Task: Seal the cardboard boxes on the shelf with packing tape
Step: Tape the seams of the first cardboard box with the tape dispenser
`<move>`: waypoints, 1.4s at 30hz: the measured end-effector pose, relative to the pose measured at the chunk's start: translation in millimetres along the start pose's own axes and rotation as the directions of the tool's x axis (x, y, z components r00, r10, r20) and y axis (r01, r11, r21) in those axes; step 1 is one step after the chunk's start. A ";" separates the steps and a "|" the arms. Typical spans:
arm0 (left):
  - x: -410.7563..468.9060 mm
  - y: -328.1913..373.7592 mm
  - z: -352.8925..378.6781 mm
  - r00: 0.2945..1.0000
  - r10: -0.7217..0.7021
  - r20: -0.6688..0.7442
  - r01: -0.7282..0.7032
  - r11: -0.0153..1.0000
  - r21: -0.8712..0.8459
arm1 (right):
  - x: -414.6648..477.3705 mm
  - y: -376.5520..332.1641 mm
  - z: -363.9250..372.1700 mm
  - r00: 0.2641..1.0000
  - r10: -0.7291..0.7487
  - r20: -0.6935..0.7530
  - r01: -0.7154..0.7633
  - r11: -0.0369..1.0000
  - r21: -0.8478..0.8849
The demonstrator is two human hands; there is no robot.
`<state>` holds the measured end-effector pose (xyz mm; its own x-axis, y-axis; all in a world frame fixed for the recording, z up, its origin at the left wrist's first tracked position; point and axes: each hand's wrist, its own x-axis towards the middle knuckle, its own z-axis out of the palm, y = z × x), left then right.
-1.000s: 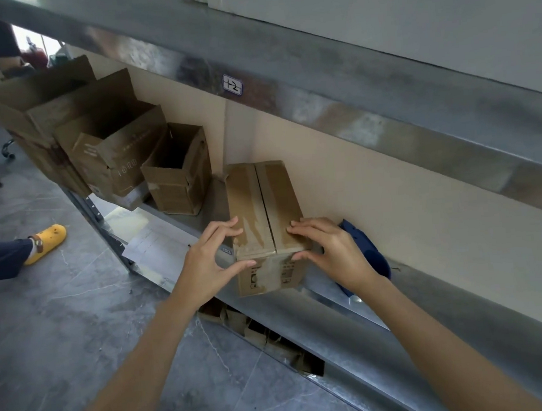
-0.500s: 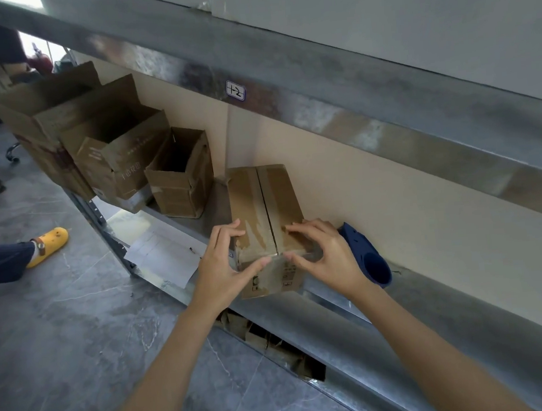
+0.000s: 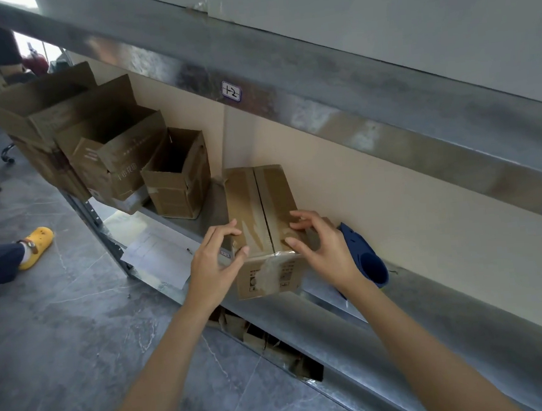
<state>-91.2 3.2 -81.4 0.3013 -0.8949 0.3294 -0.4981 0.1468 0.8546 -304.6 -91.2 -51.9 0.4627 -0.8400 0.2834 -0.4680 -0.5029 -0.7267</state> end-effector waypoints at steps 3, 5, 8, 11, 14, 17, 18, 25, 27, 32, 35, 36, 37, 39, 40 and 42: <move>0.2 -2.2 -5.3 0.998 -0.009 0.058 0.009 1.000 0.005 | -4.2 1.4 -8.8 0.994 -0.026 0.102 0.025 1.000 0.014; 0.6 -2.5 -5.7 0.998 -0.015 0.059 0.014 1.000 0.013 | -5.6 3.0 -10.5 0.992 -0.035 0.120 0.034 0.999 0.017; 1.2 -3.1 -5.6 0.998 -0.011 0.059 0.010 1.000 0.026 | -2.1 2.9 -9.6 0.996 -0.044 0.077 0.042 0.998 0.036; 1.3 -3.4 -7.4 0.997 -0.021 0.076 0.020 1.000 0.019 | -0.6 1.6 -11.7 0.996 -0.064 0.069 0.062 0.997 0.035; 1.1 -3.1 -8.4 0.995 -0.030 0.091 0.030 1.000 0.001 | -3.9 2.4 -14.8 0.992 -0.060 0.111 0.058 0.998 0.020; 1.3 -2.6 -8.1 0.994 -0.046 0.096 0.047 0.999 -0.007 | -2.7 5.1 -13.4 0.990 -0.069 0.120 0.068 0.998 0.017; 1.6 -2.5 -8.4 0.994 -0.051 0.100 0.052 0.999 -0.010 | -2.1 5.0 -13.2 0.990 -0.070 0.121 0.067 0.997 0.026; 3.7 -1.3 -22.3 0.981 -0.047 0.187 0.062 0.995 -0.074 | -0.1 1.5 -32.1 0.956 -0.020 0.291 0.011 0.999 0.033; 4.6 -1.2 -22.6 0.983 -0.042 0.179 0.053 0.997 -0.057 | 3.4 1.8 -34.8 0.952 -0.030 0.305 0.026 1.000 0.016; 3.2 -2.4 -15.2 0.996 -0.016 0.084 0.019 0.999 -0.034 | 7.2 4.5 -29.4 0.974 -0.057 0.219 0.065 0.997 -0.029; 3.3 -2.8 -13.0 0.999 0.002 0.048 -0.001 1.000 -0.022 | 5.0 4.2 -24.4 0.985 -0.064 0.158 0.060 0.998 0.030; 3.6 -3.3 -12.3 0.999 0.009 0.041 -0.008 1.000 -0.022 | 4.1 4.1 -23.2 0.988 -0.064 0.141 0.059 0.997 0.042; 3.9 -3.8 -11.6 0.999 0.015 0.034 -0.014 1.000 -0.022 | 3.2 4.3 -21.7 0.990 -0.068 0.122 0.063 0.997 0.050; 4.1 -4.3 -10.3 1.000 0.020 0.023 -0.020 0.999 -0.027 | 1.0 5.5 -17.8 0.993 -0.082 0.081 0.076 0.995 0.069; 4.2 -4.1 -9.8 1.000 0.019 0.017 -0.019 0.999 -0.031 | 0.1 6.1 -15.4 0.995 -0.084 0.061 0.079 0.994 0.079; 4.1 -3.1 -9.0 1.000 0.013 0.007 -0.013 0.999 -0.036 | -1.4 7.1 -11.2 0.996 -0.086 0.024 0.084 0.993 0.086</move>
<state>-81.0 2.9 -79.1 0.2892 -0.8957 0.3379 -0.4724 0.1735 0.8641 -316.9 -95.9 -50.5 0.5191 -0.7884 0.3299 -0.3613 -0.5523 -0.7513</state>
